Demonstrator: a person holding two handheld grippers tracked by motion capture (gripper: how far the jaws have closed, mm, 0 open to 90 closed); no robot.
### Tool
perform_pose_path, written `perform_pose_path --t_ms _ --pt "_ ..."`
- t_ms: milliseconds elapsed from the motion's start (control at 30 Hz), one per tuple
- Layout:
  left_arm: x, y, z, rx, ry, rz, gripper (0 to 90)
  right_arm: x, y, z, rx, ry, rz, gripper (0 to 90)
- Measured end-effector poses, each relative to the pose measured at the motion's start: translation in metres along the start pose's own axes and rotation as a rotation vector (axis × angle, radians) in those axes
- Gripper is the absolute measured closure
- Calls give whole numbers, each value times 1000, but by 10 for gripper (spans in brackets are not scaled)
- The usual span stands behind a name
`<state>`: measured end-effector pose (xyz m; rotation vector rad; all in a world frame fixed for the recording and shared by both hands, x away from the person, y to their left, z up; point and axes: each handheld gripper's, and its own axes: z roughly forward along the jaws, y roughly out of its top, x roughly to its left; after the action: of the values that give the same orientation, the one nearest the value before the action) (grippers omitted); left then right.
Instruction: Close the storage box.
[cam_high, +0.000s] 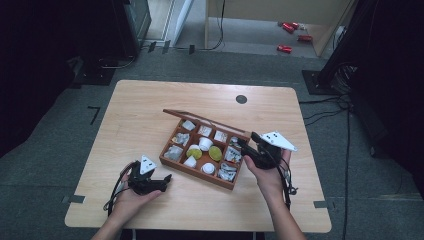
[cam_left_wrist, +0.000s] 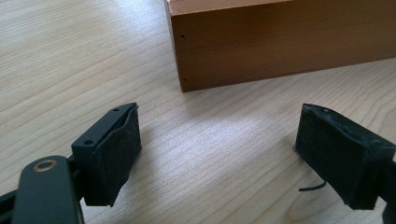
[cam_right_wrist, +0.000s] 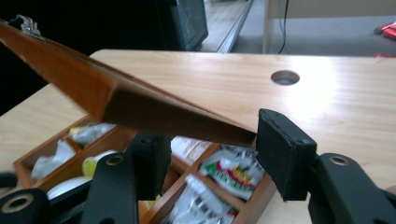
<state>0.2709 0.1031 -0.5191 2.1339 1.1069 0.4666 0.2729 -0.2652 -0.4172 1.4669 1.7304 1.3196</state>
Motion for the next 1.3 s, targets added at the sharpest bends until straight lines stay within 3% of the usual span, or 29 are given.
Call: perform_pose_path --t_ms 633,1033,1300 --pt "0 -1 -1 -1 2 -1 150 13 -43 -9 89 25 -15 417" --pt "0 -1 -1 1 2 -2 149 22 -64 -11 143 56 4 395" --pt "0 -2 -2 2 2 -1 149 27 -80 -7 186 43 -4 403"
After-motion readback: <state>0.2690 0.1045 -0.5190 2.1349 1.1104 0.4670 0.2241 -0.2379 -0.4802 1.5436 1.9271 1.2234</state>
